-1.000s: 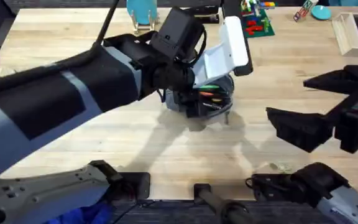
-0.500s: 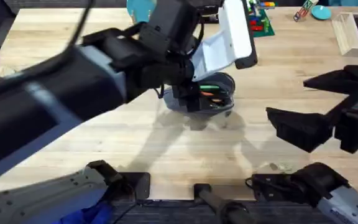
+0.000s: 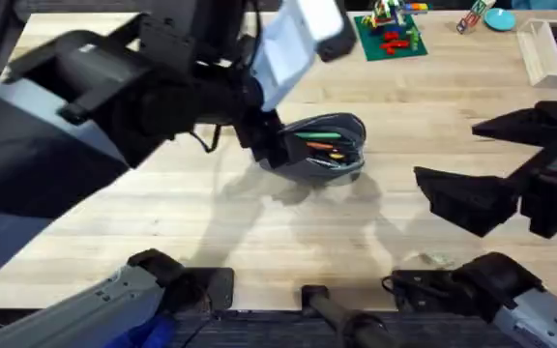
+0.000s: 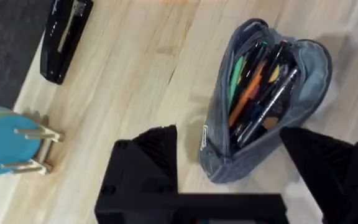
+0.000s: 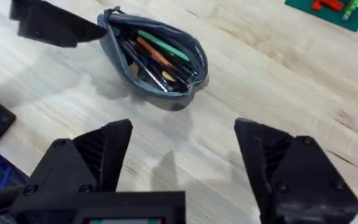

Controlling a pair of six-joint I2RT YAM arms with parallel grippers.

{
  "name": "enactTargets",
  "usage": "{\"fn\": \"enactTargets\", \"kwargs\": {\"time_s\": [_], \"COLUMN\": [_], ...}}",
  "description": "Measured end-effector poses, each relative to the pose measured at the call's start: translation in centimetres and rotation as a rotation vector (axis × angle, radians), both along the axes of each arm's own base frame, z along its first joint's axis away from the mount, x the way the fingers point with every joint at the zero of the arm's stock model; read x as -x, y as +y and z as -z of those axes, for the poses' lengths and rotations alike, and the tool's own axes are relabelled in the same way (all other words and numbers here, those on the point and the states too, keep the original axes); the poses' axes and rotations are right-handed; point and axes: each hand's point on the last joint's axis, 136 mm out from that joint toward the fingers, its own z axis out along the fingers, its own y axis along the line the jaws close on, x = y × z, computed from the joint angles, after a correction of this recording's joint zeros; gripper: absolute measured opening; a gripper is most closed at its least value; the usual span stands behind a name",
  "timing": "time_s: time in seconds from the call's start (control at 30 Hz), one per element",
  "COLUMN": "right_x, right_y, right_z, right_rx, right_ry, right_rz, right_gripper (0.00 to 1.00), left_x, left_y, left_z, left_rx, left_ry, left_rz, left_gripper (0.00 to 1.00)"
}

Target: Unzip the bag, pick up the pens from the table one at a time and place them inside, then zip the bag closed.

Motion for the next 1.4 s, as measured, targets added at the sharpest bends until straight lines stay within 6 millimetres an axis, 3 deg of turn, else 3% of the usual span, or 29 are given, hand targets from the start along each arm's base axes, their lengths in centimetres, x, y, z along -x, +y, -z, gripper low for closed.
{"fn": "enactTargets", "kwargs": {"time_s": [0.37, 0.53, 0.6, 0.87, 1.1, 1.4], "right_x": [0.0, -0.1, -0.2, -0.4, -0.4, -0.4], "right_y": [0.0, 0.0, 0.1, 0.2, 0.2, 0.2], "right_z": [0.0, -0.1, -0.2, -0.5, -0.5, -0.5], "right_rx": [0.000, -0.001, -0.004, -0.010, -0.010, -0.010], "right_ry": [0.000, -0.003, -0.011, -0.026, -0.026, -0.026], "right_rz": [0.000, 0.000, 0.001, 0.001, 0.001, 0.001], "right_gripper": [0.998, 0.998, 0.997, 0.998, 0.998, 0.998], "left_x": [-0.7, -1.2, -1.3, -2.0, -1.6, -0.3], "left_y": [3.5, 5.9, 7.8, 9.1, 9.3, 8.8], "left_z": [-1.3, -2.3, -2.9, -3.5, -2.6, 1.3], "left_rx": [0.177, 0.262, 0.315, 0.362, 0.333, 0.292], "left_ry": [0.058, 0.031, 0.014, -0.037, -0.009, 0.052], "left_rz": [0.033, 0.039, 0.030, 0.046, 0.047, 0.214], "left_gripper": [0.992, 0.993, 0.992, 0.993, 0.993, 0.993]}}
